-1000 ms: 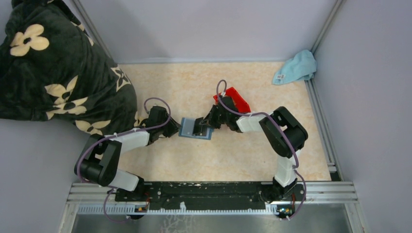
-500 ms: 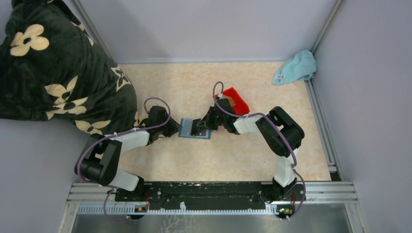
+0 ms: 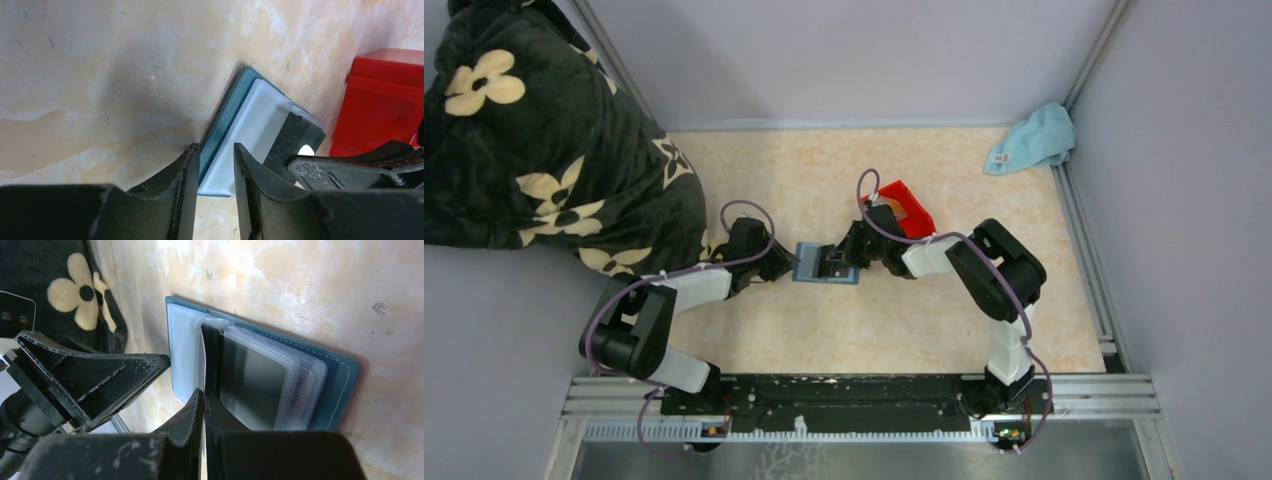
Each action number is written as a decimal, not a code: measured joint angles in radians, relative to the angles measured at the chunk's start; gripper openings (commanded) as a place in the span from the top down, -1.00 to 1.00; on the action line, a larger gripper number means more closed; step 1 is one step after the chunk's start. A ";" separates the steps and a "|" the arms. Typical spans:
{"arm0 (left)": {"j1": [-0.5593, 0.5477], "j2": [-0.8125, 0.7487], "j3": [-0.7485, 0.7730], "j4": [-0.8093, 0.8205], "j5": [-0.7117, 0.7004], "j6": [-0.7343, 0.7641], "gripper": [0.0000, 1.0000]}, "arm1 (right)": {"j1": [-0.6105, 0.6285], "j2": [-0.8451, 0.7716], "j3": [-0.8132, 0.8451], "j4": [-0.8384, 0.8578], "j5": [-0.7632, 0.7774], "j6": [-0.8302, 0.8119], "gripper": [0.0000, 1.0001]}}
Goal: Put the credit cards into the card holder
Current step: Insert the credit card into the card holder.
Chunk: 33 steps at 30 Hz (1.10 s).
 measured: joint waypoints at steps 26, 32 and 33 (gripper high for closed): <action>0.007 0.021 -0.005 0.034 0.026 0.002 0.42 | 0.024 0.034 0.059 -0.055 0.037 -0.053 0.93; 0.007 0.021 -0.016 0.053 0.035 0.002 0.43 | 0.028 0.034 0.080 -0.090 0.055 -0.031 0.88; 0.007 0.021 -0.019 0.059 0.036 0.002 0.43 | 0.029 0.034 0.082 -0.093 0.056 -0.028 0.85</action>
